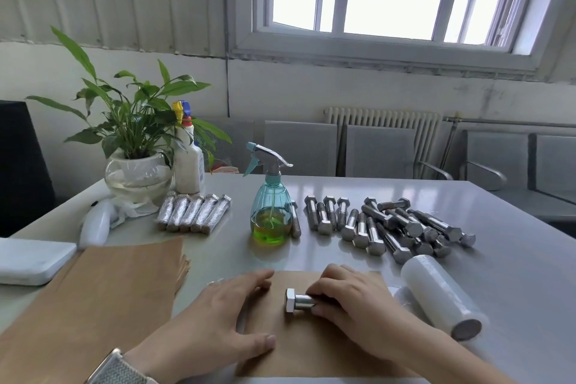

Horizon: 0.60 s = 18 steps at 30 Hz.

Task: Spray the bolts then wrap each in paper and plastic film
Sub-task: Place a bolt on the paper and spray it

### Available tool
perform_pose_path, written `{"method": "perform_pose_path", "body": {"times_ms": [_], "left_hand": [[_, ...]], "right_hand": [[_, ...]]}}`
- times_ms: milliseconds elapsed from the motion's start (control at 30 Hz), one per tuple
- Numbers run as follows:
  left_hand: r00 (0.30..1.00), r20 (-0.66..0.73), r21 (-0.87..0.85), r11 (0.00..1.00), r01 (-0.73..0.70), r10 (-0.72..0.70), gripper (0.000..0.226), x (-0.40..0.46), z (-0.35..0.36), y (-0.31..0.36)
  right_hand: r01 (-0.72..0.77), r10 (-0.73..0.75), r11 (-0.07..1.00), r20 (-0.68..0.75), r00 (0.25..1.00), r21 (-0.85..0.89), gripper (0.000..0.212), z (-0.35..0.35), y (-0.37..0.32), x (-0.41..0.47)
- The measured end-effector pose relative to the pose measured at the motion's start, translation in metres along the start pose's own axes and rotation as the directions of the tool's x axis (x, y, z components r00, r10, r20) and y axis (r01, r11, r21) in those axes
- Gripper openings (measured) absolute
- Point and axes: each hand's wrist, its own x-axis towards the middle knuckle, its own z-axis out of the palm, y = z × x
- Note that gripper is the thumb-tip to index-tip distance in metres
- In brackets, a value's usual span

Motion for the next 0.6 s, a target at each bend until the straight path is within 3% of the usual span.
{"method": "perform_pose_path", "body": {"times_ms": [167, 233, 367, 500, 600], "left_hand": [[1.000, -0.003, -0.003, 1.000, 0.001, -0.001, 0.085, 0.000, 0.000, -0.001], [1.000, 0.007, -0.003, 1.000, -0.001, 0.001, 0.085, 0.001, -0.001, 0.000], [1.000, 0.015, -0.036, 0.999, 0.025, -0.024, 0.085, 0.001, -0.002, 0.001], [1.000, 0.011, -0.050, 0.998, 0.023, -0.022, 0.079, 0.000, -0.004, 0.003], [1.000, 0.017, -0.043, 0.999, 0.015, -0.015, 0.086, 0.002, -0.003, 0.003]], "right_hand": [[-0.018, 0.014, 0.999, 0.103, 0.995, 0.036, 0.033, -0.009, -0.002, 0.001], [-0.082, 0.061, 0.986, 0.143, 0.988, 0.146, 0.043, -0.022, 0.001, 0.011], [-0.211, 0.272, 0.849, -0.059, 0.960, 0.485, 0.073, -0.056, 0.000, 0.082], [-0.316, 0.465, 0.694, -0.068, 0.882, 0.647, 0.102, -0.045, -0.018, 0.152], [-0.253, 0.559, 0.626, -0.198, 0.805, 0.738, 0.075, -0.027, -0.039, 0.184]]}}
